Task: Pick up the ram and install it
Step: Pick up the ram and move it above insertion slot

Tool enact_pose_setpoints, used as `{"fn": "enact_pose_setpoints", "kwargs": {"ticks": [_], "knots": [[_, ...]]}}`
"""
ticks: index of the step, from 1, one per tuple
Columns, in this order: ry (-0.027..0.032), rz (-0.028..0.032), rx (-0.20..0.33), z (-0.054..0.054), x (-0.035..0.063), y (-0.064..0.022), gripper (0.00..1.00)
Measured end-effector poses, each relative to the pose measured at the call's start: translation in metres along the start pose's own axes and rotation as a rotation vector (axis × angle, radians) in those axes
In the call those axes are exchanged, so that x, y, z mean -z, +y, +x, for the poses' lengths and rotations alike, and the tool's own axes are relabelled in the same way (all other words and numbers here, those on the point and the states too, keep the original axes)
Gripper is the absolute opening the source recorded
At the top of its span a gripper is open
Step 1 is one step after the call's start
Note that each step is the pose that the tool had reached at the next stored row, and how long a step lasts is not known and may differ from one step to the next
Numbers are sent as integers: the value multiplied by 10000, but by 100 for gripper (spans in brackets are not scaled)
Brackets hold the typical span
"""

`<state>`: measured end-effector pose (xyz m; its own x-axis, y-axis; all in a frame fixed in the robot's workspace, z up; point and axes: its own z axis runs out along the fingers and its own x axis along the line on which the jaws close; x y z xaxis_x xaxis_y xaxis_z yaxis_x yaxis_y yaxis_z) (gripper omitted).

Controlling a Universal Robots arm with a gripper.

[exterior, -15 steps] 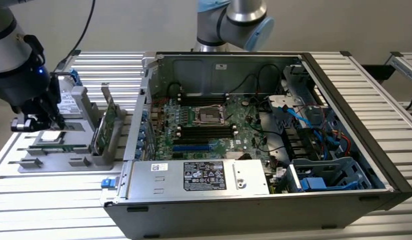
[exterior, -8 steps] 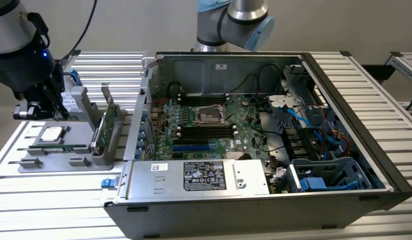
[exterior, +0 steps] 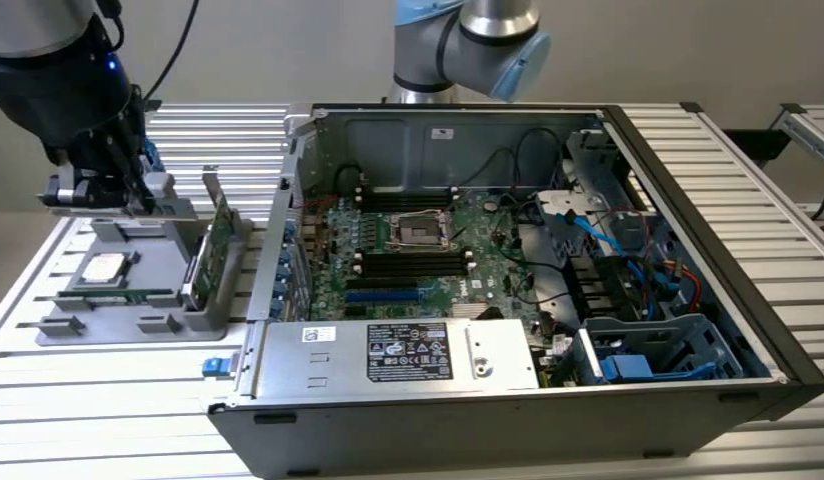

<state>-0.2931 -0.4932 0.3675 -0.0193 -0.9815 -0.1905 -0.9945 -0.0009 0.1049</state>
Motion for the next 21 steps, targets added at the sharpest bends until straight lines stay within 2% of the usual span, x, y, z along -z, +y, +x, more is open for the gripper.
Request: {"fn": "enact_pose_setpoints", "kwargs": {"ticks": [4,7,11,16,18,21], "knots": [[-99,-23,40,-26,137,-116,14],[-198,-38,68,-43,219,-203,14],[-345,-50,111,-50,261,-367,14],[-361,-54,125,-54,283,-588,14],[-360,-42,140,-55,286,-647,14],[-355,63,196,-55,285,-696,14]]}}
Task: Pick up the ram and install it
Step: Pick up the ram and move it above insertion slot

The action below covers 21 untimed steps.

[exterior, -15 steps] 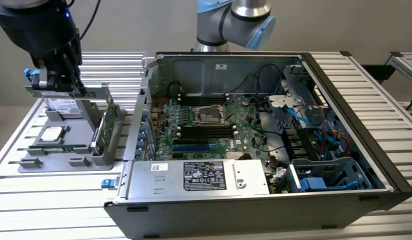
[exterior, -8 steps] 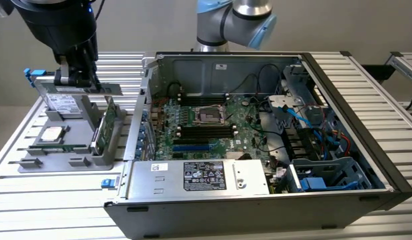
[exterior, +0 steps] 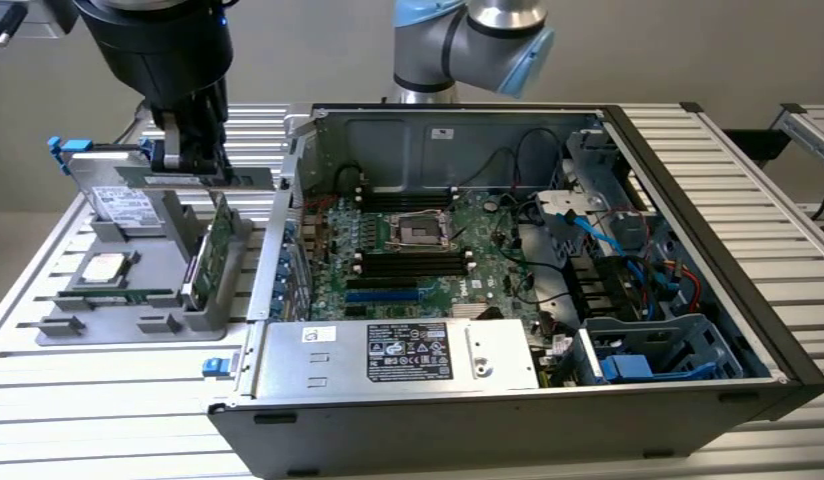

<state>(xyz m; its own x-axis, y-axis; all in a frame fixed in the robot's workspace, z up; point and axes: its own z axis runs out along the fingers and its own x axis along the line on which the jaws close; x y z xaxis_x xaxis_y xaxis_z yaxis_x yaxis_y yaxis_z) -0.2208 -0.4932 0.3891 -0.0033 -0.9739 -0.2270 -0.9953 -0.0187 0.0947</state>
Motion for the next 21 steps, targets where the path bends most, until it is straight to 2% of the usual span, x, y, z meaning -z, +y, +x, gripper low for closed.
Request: {"fn": "enact_pose_setpoints", "kwargs": {"ticks": [2,4,8,14,15,21], "knots": [[6,77,61,1,-2,-22,14],[12,126,139,1,-3,-41,14],[14,140,215,1,4,-123,14],[-19,130,279,1,22,-304,14],[-36,123,317,0,32,-412,14],[-49,105,397,0,50,-597,14]]}}
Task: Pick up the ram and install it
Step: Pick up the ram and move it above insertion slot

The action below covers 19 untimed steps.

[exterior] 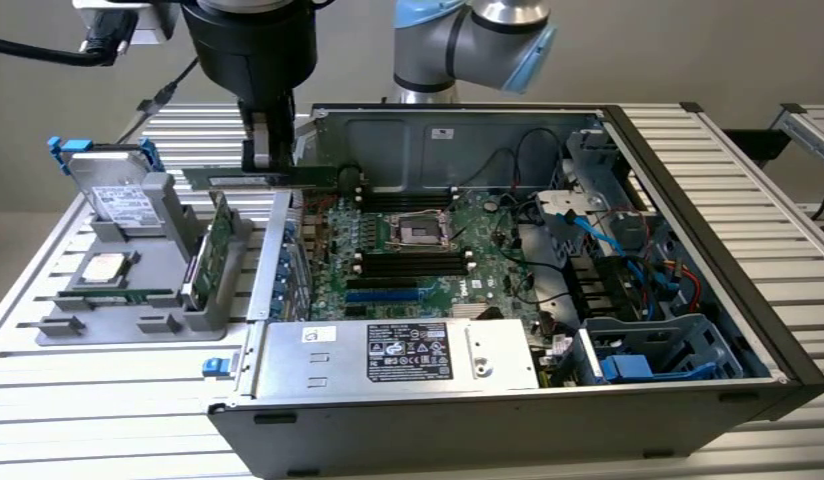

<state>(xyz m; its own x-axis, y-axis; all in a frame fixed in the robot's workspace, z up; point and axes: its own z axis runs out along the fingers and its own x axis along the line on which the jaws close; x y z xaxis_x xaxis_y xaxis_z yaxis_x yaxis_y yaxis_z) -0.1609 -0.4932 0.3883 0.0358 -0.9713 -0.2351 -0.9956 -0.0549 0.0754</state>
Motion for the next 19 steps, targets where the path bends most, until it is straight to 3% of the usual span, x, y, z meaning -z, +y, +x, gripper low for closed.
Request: {"fn": "enact_pose_setpoints", "kwargs": {"ticks": [1,19], "knots": [[-2,-15,66,4,9,-111,14],[-112,-56,262,25,60,-696,14]]}}
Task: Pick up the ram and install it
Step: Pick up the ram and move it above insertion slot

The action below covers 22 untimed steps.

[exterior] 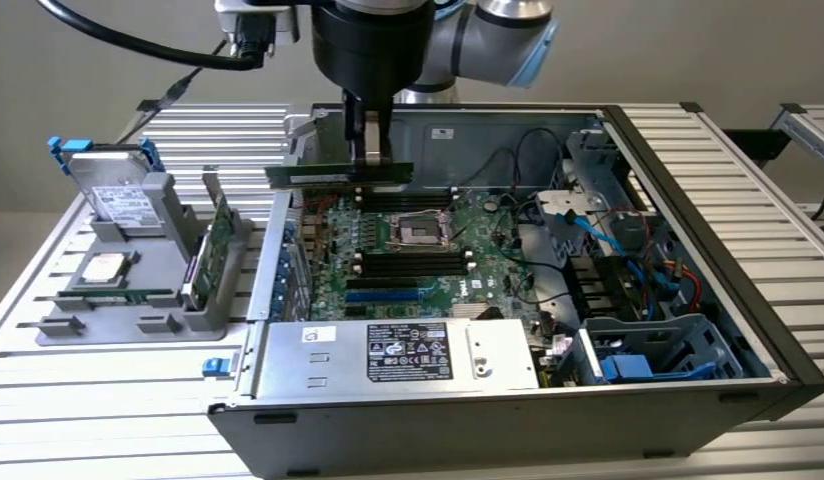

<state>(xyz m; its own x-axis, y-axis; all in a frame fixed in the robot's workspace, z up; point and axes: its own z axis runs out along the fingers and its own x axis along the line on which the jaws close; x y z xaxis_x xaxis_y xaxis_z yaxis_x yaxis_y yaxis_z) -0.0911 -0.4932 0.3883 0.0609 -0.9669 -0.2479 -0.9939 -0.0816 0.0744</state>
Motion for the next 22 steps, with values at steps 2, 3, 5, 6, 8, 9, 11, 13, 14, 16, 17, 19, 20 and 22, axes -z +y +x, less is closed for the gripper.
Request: {"fn": "enact_pose_setpoints", "kwargs": {"ticks": [2,3,5,6,8,9,11,13,14,16,17,19,20,22], "knots": [[-15,-3,16,5,6,-73,14],[-21,-4,25,7,10,-117,14],[-23,-7,35,13,18,-208,14],[-23,-8,37,16,19,-250,14],[-24,-10,39,21,9,-345,14],[-24,-10,39,20,-1,-393,14],[-23,-11,39,5,-27,-487,14],[-19,-11,38,-20,-55,-582,14],[-17,-12,37,-38,-71,-629,14],[-9,-12,37,-90,-104,-704,14],[-5,-12,37,-120,-121,-735,14],[4,-13,36,-178,-154,-780,14],[9,-14,35,-201,-168,-792,14],[9,-10,23,-232,-191,-807,14]]}}
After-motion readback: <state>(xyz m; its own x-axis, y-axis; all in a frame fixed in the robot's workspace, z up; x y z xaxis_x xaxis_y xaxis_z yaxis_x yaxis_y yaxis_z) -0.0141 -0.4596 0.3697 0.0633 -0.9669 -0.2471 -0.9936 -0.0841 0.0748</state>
